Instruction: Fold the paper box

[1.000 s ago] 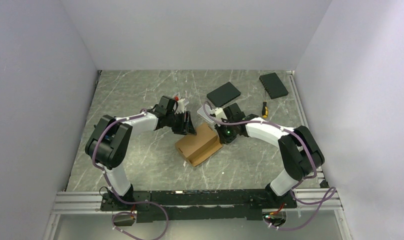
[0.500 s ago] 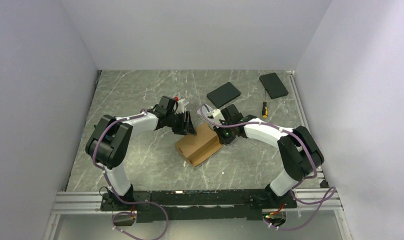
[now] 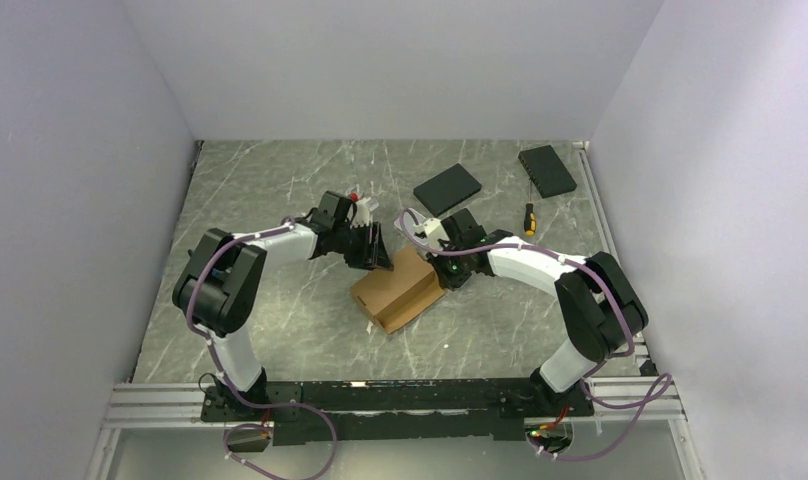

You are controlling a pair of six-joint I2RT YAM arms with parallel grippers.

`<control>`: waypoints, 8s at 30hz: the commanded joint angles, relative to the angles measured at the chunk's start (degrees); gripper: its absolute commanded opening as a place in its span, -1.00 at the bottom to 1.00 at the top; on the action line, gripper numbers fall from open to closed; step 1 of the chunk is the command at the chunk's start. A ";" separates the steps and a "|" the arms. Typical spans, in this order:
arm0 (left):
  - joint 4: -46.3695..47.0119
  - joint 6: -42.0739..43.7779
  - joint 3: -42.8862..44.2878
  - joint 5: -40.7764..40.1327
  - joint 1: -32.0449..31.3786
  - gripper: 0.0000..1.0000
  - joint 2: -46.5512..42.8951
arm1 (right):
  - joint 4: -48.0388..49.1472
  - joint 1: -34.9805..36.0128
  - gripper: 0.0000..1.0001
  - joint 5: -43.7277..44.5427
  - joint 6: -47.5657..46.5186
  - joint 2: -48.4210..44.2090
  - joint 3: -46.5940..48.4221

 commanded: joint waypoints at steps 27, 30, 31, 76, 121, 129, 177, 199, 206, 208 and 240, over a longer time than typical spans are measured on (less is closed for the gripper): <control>-6.84 5.23 4.73 4.27 -3.71 0.00 7.03 | -0.92 1.92 -0.99 4.88 -11.67 1.18 7.19; -6.85 5.32 4.78 4.27 -3.80 0.00 6.98 | -1.22 1.84 -0.95 4.47 -12.31 2.07 8.23; -6.84 5.30 4.66 4.27 -3.84 0.00 6.98 | -1.22 1.85 -0.93 4.33 -12.40 2.38 8.55; -6.86 3.76 5.18 3.61 -2.92 0.05 8.17 | -2.50 -8.81 -0.36 -17.22 -11.31 -10.96 5.85; -5.35 2.66 4.51 4.44 -2.49 0.08 8.49 | -2.83 -17.92 -1.00 -28.22 -6.24 1.94 5.20; -5.42 2.25 4.42 4.38 -1.96 0.08 8.78 | -3.58 -14.87 -1.00 -23.34 -9.13 1.00 4.55; -9.94 6.80 7.81 7.05 -2.61 0.07 11.48 | -0.88 -7.28 -1.00 -13.67 -15.31 -2.74 3.97; -10.85 6.82 8.68 6.37 -3.14 0.08 12.34 | 2.75 -6.95 -1.00 -13.66 -8.62 -5.88 3.12; -11.88 6.99 8.91 5.14 -3.02 0.09 12.02 | -5.06 -9.87 -0.79 -17.31 -10.12 -4.18 6.42; -11.86 6.97 8.84 4.89 -2.88 0.10 11.84 | -6.46 -10.60 -0.67 -19.40 -11.07 -5.74 6.56; -8.45 -16.33 -25.19 -14.47 -1.61 -1.00 -43.16 | 18.97 -16.80 -1.00 -19.64 -16.05 -15.08 -7.31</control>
